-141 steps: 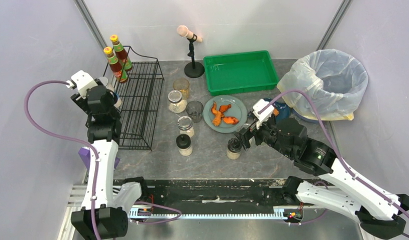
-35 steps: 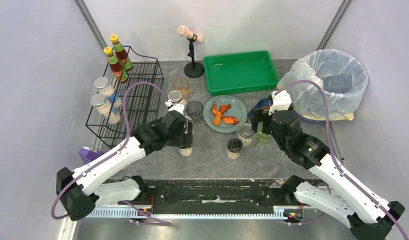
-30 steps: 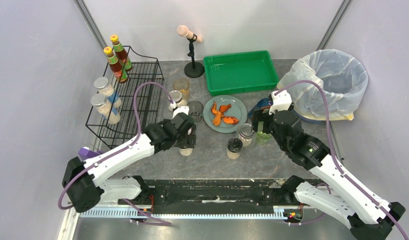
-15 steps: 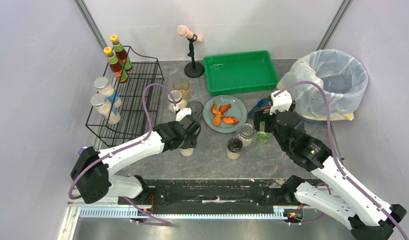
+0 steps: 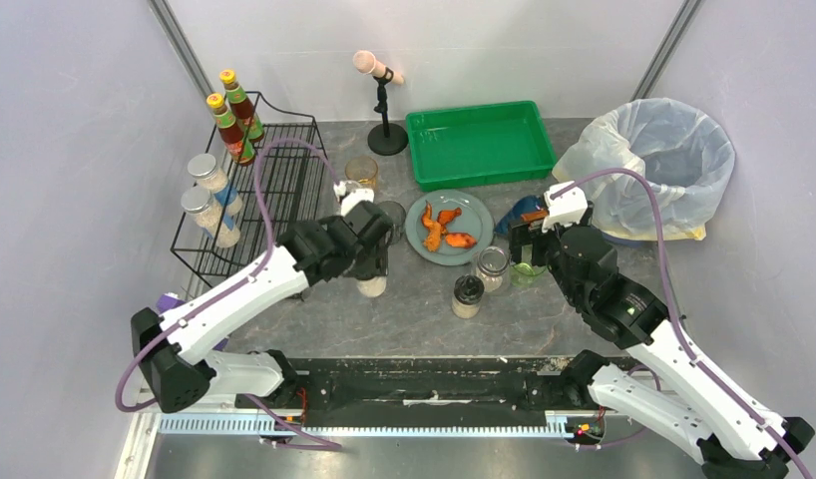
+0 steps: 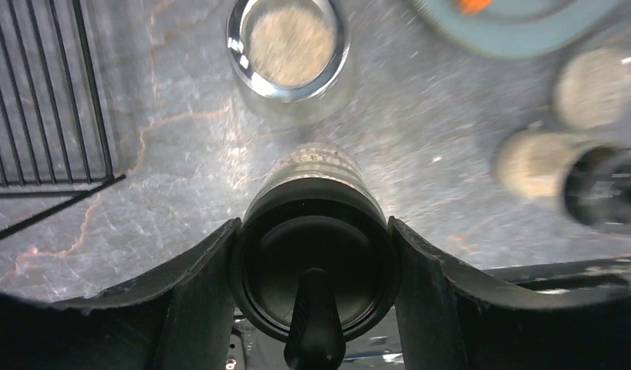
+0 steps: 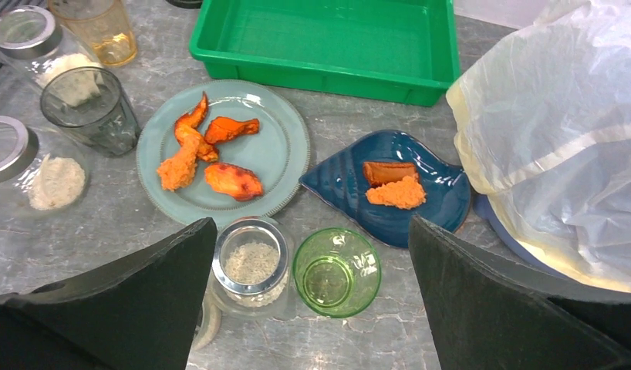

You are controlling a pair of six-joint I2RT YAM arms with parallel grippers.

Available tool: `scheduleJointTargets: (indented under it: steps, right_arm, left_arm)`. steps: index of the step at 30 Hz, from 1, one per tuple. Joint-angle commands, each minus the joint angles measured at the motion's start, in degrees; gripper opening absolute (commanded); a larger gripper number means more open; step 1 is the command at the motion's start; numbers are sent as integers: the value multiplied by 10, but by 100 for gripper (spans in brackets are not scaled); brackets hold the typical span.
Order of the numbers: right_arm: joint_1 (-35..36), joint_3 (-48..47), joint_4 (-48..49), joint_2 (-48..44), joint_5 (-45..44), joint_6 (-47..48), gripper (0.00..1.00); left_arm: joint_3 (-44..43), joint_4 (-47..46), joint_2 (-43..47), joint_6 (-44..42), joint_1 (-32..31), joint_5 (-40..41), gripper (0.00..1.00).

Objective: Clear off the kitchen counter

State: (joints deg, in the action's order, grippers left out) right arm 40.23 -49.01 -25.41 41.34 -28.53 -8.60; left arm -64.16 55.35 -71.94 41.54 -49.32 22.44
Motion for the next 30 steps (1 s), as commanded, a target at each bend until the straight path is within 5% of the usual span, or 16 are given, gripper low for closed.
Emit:
scheduleJointTargets:
  steps: [1,10,17,30]
  right_arm:
    - [-2,15,33,-17,35,15,98]
    - [-2,40,51,-40,82,2,98]
    - [-3,27,45,-28,59,-12,98]
    - [-3,18,12,-10,16,-51,98]
  left_arm:
    - [-162,104,1,-15,4,13,24]
    - [-475,210,-136,-150,144,-35,19]
    - [-656,175,-256,-241,307,-69,16]
    - [-702,-80,-395,-263,442,-28,15]
